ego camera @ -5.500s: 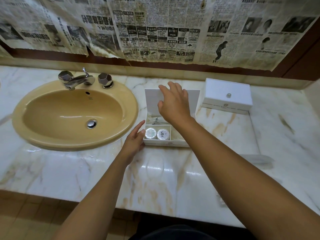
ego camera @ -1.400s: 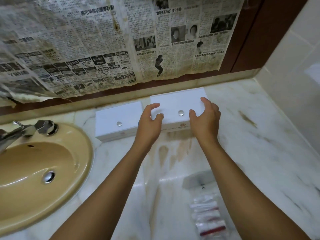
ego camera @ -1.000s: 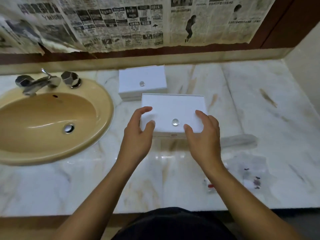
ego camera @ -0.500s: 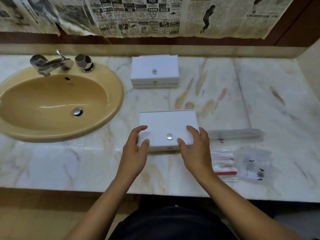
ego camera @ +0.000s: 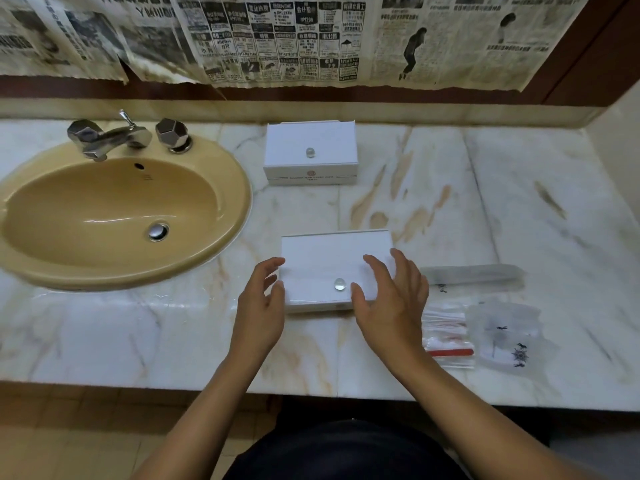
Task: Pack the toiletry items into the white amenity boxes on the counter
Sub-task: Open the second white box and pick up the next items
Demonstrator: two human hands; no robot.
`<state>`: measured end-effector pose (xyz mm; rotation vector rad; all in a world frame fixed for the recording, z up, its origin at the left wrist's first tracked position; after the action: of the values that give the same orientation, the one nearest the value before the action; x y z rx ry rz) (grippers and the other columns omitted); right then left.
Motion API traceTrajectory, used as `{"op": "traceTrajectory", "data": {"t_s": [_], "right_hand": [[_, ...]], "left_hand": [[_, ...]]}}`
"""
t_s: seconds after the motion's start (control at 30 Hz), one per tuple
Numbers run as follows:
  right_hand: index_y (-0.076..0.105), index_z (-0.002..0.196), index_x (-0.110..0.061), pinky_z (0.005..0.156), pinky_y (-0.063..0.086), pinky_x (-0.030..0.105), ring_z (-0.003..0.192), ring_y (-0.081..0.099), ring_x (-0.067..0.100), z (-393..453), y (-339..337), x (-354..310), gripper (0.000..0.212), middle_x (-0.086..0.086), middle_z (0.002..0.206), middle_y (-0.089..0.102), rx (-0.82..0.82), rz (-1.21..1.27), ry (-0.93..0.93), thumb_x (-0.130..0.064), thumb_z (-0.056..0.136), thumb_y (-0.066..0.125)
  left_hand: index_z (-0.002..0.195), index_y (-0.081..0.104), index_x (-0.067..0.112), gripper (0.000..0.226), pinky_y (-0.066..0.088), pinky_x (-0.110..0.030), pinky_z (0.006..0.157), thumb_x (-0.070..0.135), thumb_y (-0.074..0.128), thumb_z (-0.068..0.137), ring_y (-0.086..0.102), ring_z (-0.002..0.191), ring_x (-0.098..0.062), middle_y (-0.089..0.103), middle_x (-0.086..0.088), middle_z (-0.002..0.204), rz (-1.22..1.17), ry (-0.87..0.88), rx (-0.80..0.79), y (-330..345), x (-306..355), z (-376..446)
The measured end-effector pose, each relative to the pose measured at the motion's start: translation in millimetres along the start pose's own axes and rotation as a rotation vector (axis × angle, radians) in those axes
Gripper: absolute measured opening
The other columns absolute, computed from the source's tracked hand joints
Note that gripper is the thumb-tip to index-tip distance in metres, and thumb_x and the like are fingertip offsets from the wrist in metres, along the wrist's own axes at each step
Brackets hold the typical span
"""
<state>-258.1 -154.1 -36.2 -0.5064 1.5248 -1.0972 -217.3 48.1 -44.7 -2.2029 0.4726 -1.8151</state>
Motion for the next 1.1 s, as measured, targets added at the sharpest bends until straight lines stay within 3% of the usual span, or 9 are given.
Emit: {"op": "traceTrajectory", "data": {"t_s": [0.1,0.2,0.3,0.53,0.73,0.83,0.9,0.97,1.1], "right_hand": [[0.066,0.110,-0.022,0.104,0.030,0.046,0.115,0.042,0.023,4.4,3.0,-13.5,0.031,0.002,0.119,0.055,0.011,-0.030,-0.102,-0.039,0.084,0.064],[0.069,0.089,-0.023,0.084,0.029,0.035,0.089,0.052,0.023,7.4,10.1,-22.3,0.019,-0.004,0.088,0.059,-0.033,-0.105,-0.188,-0.038,0.078,0.065],[0.068,0.082,-0.019,0.077,0.029,0.035,0.082,0.053,0.025,11.1,11.5,-28.2,0.009,-0.004,0.079,0.060,-0.064,-0.137,-0.226,-0.027,0.079,0.067],[0.067,0.095,-0.018,0.085,0.030,0.036,0.097,0.048,0.023,32.9,-11.6,-49.7,0.022,-0.003,0.094,0.061,-0.128,-0.147,-0.247,-0.030,0.091,0.049],[0.068,0.107,-0.019,0.091,0.028,0.038,0.106,0.047,0.024,59.7,-34.7,-66.2,0.026,0.000,0.104,0.061,-0.017,-0.076,-0.241,-0.032,0.092,0.052],[0.068,0.105,-0.019,0.089,0.031,0.035,0.100,0.050,0.021,61.1,-54.5,-68.2,0.021,-0.001,0.100,0.059,0.162,0.080,-0.250,-0.026,0.088,0.059],[0.069,0.102,-0.018,0.087,0.034,0.034,0.097,0.050,0.019,56.8,-64.2,-67.3,0.019,-0.002,0.097,0.058,0.251,0.152,-0.260,-0.022,0.086,0.059],[0.069,0.099,-0.017,0.087,0.036,0.034,0.095,0.051,0.019,49.9,-67.3,-62.6,0.019,-0.001,0.096,0.058,0.297,0.182,-0.275,-0.021,0.085,0.057],[0.067,0.100,-0.017,0.090,0.038,0.036,0.097,0.053,0.019,33.1,-51.9,-36.2,0.019,0.000,0.099,0.060,0.247,0.109,-0.279,-0.024,0.085,0.057]], "left_hand": [[0.122,0.053,0.039,0.044,0.038,-0.015,0.088,0.004,0.038,0.099,0.050,0.122,-0.008,0.053,0.015,0.131,0.070,0.006,-0.024,-2.7,-3.1,9.1],[0.119,0.056,0.037,0.051,0.039,-0.024,0.096,-0.003,0.035,0.095,0.049,0.126,-0.010,0.054,0.009,0.135,0.134,0.025,-0.062,-3.5,-4.8,16.5],[0.118,0.060,0.036,0.056,0.038,-0.024,0.097,-0.007,0.036,0.091,0.047,0.129,-0.009,0.054,0.011,0.135,0.185,0.037,-0.128,-6.8,-8.3,23.6],[0.106,0.065,0.047,0.035,0.042,-0.027,0.101,0.013,0.061,0.095,0.045,0.129,-0.002,0.055,0.014,0.136,0.127,0.129,-0.289,-18.3,4.8,46.9],[0.101,0.070,0.037,0.022,0.040,-0.005,0.087,0.017,0.061,0.095,0.055,0.114,0.010,0.067,0.023,0.114,0.080,0.214,-0.226,-17.5,26.7,61.0],[0.088,0.066,0.036,0.024,0.048,-0.021,0.087,0.019,0.055,0.099,0.062,0.094,0.006,0.069,0.027,0.094,-0.003,0.168,-0.129,-10.0,26.0,68.9],[0.074,0.061,0.033,0.028,0.049,-0.038,0.086,0.026,0.053,0.100,0.061,0.086,-0.008,0.066,0.011,0.084,-0.079,0.096,-0.078,-3.8,18.2,75.4],[0.074,0.058,0.024,0.028,0.048,-0.044,0.080,0.040,0.052,0.097,0.055,0.081,-0.018,0.058,-0.010,0.083,-0.151,0.038,-0.028,3.4,16.3,78.7],[0.086,0.051,0.002,0.038,0.034,-0.017,0.058,0.036,0.046,0.102,0.039,0.064,-0.006,0.043,-0.008,0.076,-0.165,0.017,0.091,13.1,24.1,81.5]]}}
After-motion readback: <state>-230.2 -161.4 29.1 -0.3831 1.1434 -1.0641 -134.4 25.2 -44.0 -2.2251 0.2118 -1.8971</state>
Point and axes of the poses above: each hand's wrist, its own z-axis towards the middle knuckle, its own y-axis out of the palm, x = y × z, the point moved 6 cm from there along z, towards the middle knuckle
